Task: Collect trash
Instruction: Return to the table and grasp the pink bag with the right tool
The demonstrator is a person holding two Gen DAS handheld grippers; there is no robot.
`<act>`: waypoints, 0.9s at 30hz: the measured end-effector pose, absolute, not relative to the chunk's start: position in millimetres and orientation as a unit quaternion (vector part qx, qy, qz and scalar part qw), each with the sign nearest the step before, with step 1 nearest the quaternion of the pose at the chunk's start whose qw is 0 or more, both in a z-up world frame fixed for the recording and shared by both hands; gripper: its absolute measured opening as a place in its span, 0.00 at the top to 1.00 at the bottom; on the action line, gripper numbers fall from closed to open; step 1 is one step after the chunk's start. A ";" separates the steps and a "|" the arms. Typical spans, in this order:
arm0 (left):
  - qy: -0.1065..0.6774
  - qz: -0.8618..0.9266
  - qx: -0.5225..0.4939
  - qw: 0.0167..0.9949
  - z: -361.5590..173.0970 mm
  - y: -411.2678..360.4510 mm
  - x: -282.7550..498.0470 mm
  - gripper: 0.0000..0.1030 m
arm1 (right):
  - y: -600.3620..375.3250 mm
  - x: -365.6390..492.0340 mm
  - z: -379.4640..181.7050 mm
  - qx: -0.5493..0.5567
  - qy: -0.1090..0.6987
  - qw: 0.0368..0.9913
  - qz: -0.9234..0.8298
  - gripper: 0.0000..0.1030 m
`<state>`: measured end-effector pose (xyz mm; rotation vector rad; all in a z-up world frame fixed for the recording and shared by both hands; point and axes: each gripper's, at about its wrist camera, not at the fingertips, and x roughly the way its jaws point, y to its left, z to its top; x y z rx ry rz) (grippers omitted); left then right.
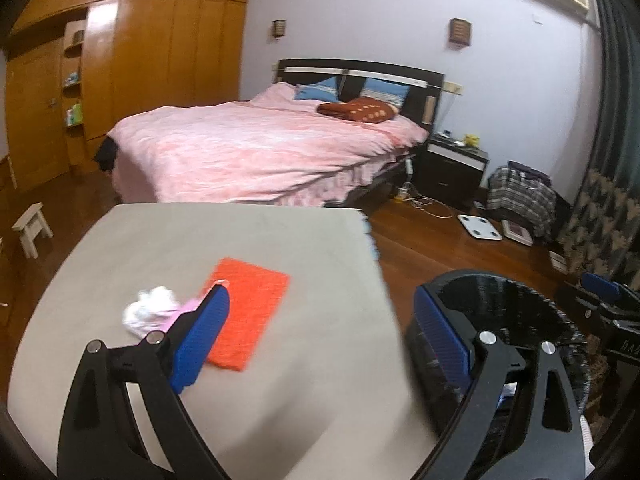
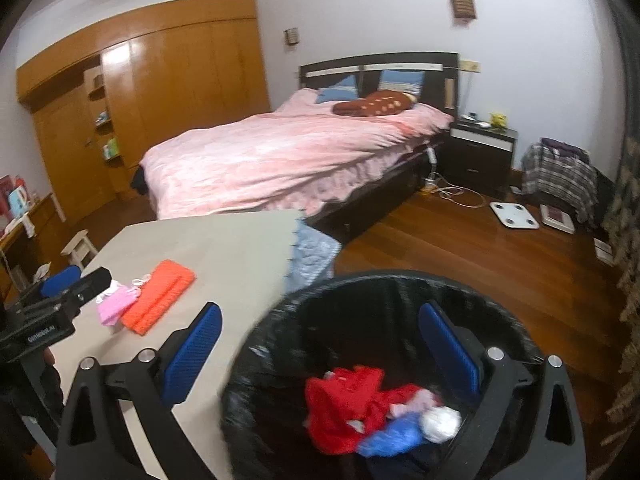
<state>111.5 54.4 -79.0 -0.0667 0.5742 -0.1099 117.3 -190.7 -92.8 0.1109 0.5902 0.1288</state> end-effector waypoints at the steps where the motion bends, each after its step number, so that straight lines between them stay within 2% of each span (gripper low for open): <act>1: 0.283 -0.049 -0.034 0.957 -78.9 61.2 111.3 0.12 | -183.7 120.0 -92.0 0.052 0.290 0.953 0.069 0.06; 11: 0.274 -0.001 -0.038 0.961 -77.5 128.0 113.8 0.12 | -98.8 152.7 -90.9 0.031 0.274 0.953 0.127 0.06; 19: 0.281 0.032 -0.039 0.958 -88.0 170.8 126.3 0.12 | -53.8 175.4 -112.0 0.024 0.282 0.948 0.147 0.06; 27: 0.298 0.070 -0.041 0.951 -112.9 211.2 138.7 0.12 | -21.9 190.9 -138.1 0.023 0.304 0.938 0.165 0.15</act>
